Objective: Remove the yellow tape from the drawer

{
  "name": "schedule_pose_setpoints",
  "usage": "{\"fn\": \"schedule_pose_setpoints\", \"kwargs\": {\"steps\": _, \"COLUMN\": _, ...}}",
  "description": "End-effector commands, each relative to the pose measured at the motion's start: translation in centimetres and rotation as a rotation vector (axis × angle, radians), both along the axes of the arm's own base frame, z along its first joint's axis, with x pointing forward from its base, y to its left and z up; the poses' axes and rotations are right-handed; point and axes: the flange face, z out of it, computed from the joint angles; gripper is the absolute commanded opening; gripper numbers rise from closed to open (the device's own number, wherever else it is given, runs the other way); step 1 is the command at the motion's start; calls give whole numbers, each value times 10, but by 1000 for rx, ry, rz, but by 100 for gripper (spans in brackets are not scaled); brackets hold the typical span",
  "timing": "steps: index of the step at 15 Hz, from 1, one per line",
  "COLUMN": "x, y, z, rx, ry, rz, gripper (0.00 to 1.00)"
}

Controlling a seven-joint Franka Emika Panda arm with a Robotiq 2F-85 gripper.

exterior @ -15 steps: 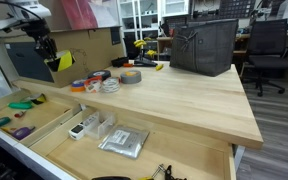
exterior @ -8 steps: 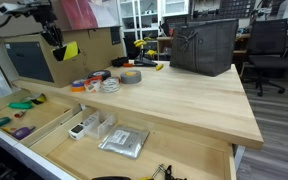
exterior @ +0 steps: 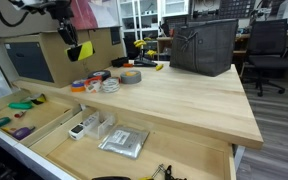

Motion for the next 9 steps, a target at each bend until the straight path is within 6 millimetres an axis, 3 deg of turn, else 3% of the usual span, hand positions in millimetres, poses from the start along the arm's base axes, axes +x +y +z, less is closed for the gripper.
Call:
{"fn": "schedule_pose_setpoints", "kwargs": {"steps": 1, "x": 7, "y": -34, "z": 8, "rx": -2, "ry": 9, "rz": 21, "gripper": 6}}
{"fn": "schedule_pose_setpoints", "kwargs": {"steps": 5, "x": 15, "y": -69, "z": -11, "rx": 43, "ry": 24, "rz": -15, "gripper": 6}}
{"fn": "schedule_pose_setpoints", "kwargs": {"steps": 8, "x": 23, "y": -74, "z": -17, "rx": 92, "ry": -9, "rz": -69, "gripper": 6}}
{"fn": "schedule_pose_setpoints", "kwargs": {"steps": 9, "x": 14, "y": -73, "z": -29, "rx": 62, "ry": 15, "rz": -58, "gripper": 24}}
